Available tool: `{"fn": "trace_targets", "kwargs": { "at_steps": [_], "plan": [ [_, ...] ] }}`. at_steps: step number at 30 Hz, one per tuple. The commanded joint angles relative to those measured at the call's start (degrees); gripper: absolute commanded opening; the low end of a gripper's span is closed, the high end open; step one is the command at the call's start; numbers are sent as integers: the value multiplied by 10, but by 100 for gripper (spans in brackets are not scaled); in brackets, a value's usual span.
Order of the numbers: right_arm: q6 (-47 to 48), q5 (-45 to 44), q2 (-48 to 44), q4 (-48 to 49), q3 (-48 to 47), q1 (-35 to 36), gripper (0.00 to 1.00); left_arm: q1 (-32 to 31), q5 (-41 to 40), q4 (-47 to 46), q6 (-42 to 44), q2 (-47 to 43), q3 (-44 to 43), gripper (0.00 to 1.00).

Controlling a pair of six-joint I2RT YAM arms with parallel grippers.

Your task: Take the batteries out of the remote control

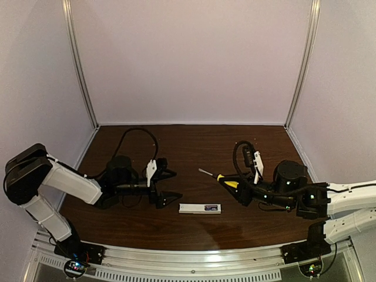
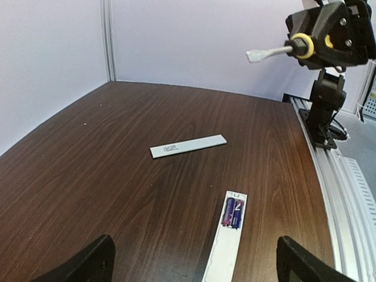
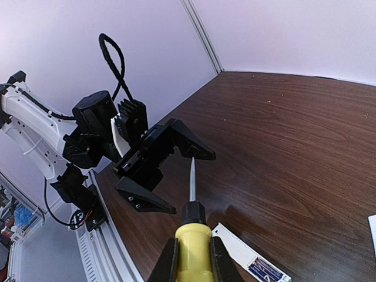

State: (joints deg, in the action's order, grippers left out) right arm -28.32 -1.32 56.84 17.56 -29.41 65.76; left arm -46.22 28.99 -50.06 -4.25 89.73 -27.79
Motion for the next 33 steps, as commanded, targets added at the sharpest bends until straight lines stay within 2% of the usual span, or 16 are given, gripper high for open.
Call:
{"fn": "trace_targets", "kwargs": {
  "at_steps": [1,4,12,16,33],
  "plan": [
    [-8,-44,-26,-72,2,-1,0,2,28,13,78,37,-13,97],
    [-10,-53,-39,-94,3,-1,0,2,46,37,90,77,-41,97],
    [-13,-70,-65,-121,13,0,0,2,28,61,107,110,-57,97],
    [-12,-74,-67,-130,15,0,0,2,47,75,124,135,-70,97],
    [-8,-80,-59,-127,21,0,0,-3,105,121,165,211,-123,96]
  ]
}}
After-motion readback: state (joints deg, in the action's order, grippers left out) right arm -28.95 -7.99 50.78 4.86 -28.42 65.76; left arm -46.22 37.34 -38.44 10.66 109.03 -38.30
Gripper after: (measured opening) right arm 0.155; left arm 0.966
